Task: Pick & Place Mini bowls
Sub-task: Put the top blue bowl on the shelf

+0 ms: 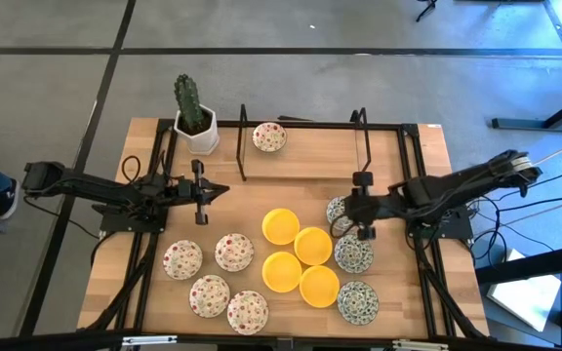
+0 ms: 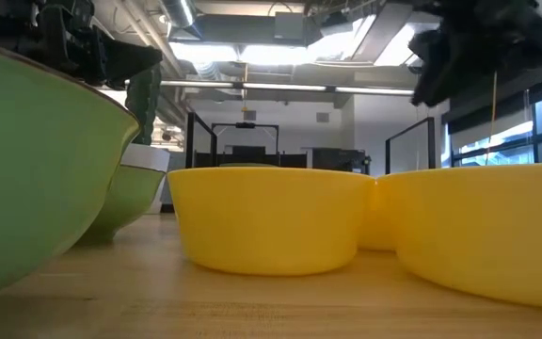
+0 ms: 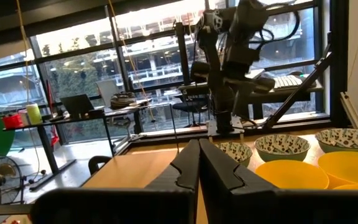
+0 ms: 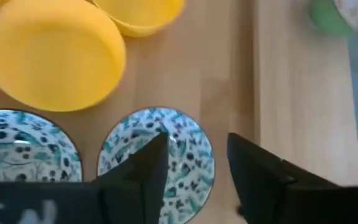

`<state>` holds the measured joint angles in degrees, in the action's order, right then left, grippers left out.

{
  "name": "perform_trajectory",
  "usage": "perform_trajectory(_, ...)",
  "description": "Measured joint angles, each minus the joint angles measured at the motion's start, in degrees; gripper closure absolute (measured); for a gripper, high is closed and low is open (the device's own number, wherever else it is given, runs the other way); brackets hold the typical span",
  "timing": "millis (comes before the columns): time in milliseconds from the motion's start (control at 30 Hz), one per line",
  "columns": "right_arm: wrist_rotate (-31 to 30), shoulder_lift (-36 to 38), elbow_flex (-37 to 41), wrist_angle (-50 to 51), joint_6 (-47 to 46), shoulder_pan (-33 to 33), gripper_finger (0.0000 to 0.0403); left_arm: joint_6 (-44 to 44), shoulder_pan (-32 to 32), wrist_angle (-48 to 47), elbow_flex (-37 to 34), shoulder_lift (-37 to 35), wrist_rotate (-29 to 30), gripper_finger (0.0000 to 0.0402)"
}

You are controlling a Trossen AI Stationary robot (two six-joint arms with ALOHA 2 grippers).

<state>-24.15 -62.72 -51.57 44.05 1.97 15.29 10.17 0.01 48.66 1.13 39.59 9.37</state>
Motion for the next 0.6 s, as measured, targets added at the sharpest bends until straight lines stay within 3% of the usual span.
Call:
perform_trajectory(233, 10.03, -5.91, -6.63, 1.25, 5.86, -8.24, 0.0229, 0.02, 0.00, 0.00, 0.00, 0.00, 0.00, 0.0394)
perform_trajectory(433, 20.45, -9.84, -7.91, 6.82, 10.96, -18.34, 0.0233, 0.02, 0.00, -0.02, 0.00, 0.00, 0.00, 0.0396)
perform_trajectory(600, 22.32, -11.13, -7.91, 8.61, 14.94, -22.40, 0.0233, 1.64, -0.01, -0.03, 0.00, 0.07, -0.02, 0.0399)
